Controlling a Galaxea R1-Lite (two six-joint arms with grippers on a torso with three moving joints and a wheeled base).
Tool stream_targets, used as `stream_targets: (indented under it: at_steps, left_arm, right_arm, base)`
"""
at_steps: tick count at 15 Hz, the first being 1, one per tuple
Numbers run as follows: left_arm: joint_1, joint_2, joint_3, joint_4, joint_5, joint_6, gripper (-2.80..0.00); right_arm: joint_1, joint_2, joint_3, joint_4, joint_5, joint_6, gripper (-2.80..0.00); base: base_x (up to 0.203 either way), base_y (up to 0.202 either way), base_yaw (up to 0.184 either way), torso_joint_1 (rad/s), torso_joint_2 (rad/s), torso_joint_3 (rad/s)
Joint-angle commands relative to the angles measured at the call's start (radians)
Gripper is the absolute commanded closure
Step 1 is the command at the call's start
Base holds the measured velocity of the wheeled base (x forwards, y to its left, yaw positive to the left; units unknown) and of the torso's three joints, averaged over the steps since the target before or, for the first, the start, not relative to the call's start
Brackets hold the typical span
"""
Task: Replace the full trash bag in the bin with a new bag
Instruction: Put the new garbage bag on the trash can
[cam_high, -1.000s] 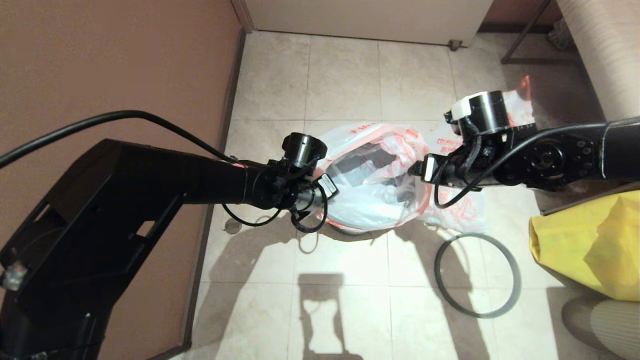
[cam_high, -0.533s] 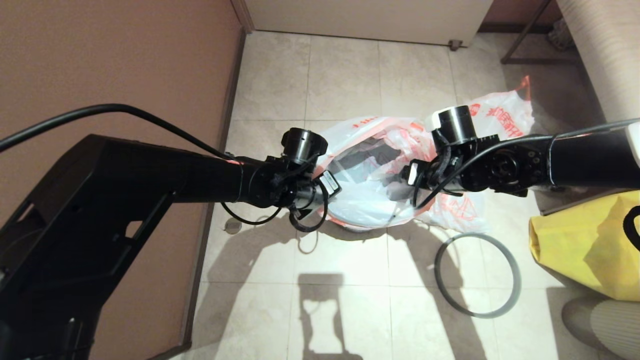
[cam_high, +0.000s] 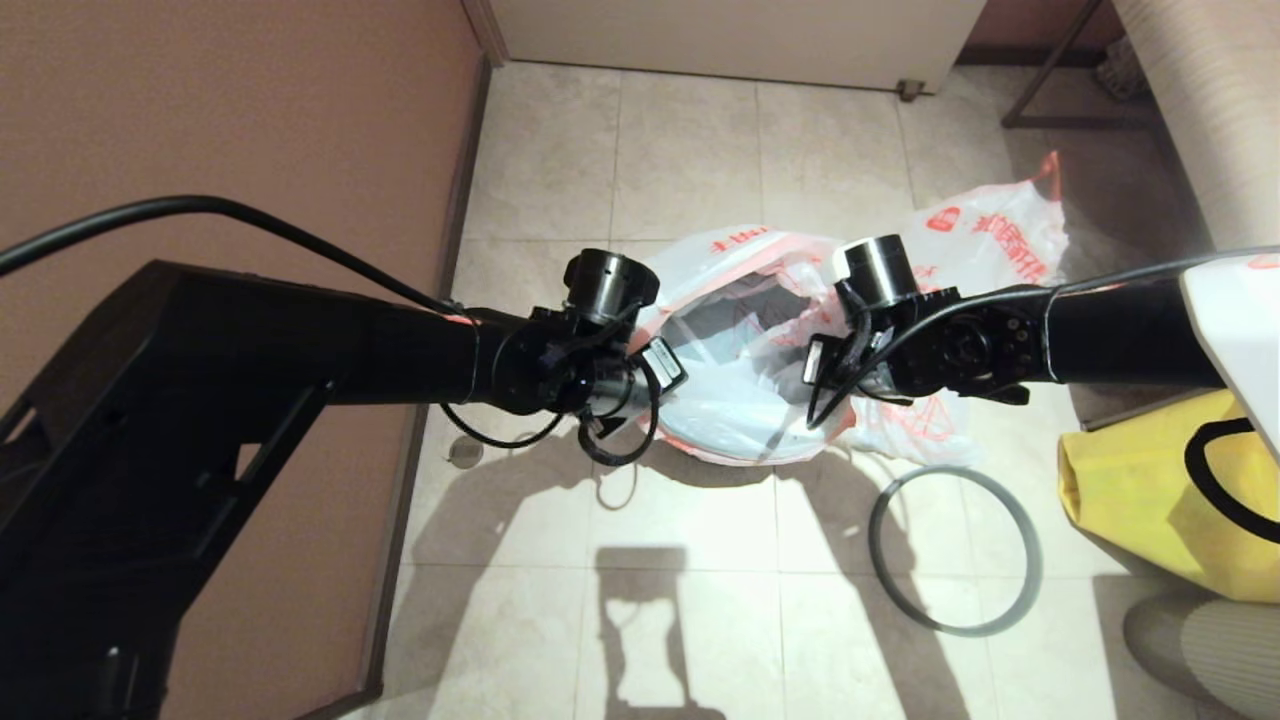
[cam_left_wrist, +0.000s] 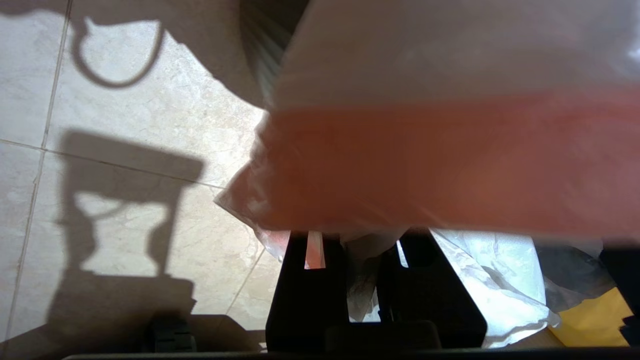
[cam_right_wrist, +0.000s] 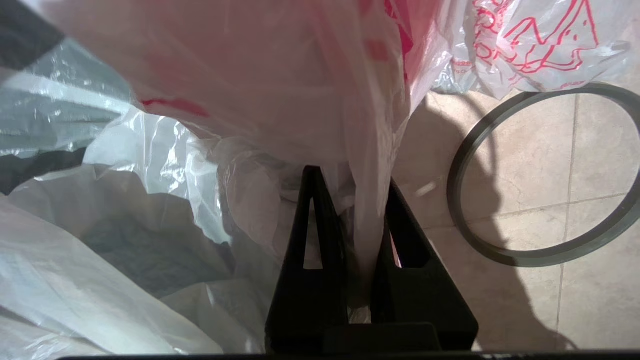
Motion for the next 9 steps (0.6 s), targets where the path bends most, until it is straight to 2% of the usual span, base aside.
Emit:
stream_targets:
  at_steps: [1, 3, 6, 7, 8, 9]
  left_arm:
    - [-0.003, -0.002, -0.002, -0.004, 0.0, -0.005, 0.0]
    - [-0.011, 0.006, -0.002, -0.005, 0.004, -0.004, 0.0]
    - [-0.012, 0.012, -0.004, -0.004, 0.006, -0.001, 0.0]
    - [-0.012, 0.014, -0.002, -0.004, 0.009, 0.001, -2.22]
    - [-0.013, 0.011, -0.002, -0.004, 0.012, 0.001, -2.8]
    - [-0.013, 0.006, -0.002, -0.004, 0.016, 0.002, -2.8]
  right_arm:
    - [0.005, 0.012, -0.003, 0.008, -0.011, 0.001, 0.0]
    - [0.008, 0.02, -0.001, 0.022, -0.052, 0.001, 0.0]
    - [0.01, 0.017, 0.0, 0.08, -0.057, 0.001, 0.0]
    - [0.011, 0.017, 0.0, 0.08, -0.057, 0.001, 0.0]
    - [0.016, 0.017, 0.0, 0.079, -0.059, -0.001, 0.0]
    - [0.016, 0.017, 0.0, 0.079, -0.059, -0.001, 0.0]
  base:
    - [0.0, 0.0, 0.0, 0.0, 0.0, 0.0]
    - [0.0, 0.0, 0.0, 0.0, 0.0, 0.0]
    - [0.0, 0.0, 0.0, 0.0, 0.0, 0.0]
    - [0.0, 0.0, 0.0, 0.0, 0.0, 0.0]
    - [0.0, 0.0, 0.0, 0.0, 0.0, 0.0]
    - [0.0, 0.0, 0.0, 0.0, 0.0, 0.0]
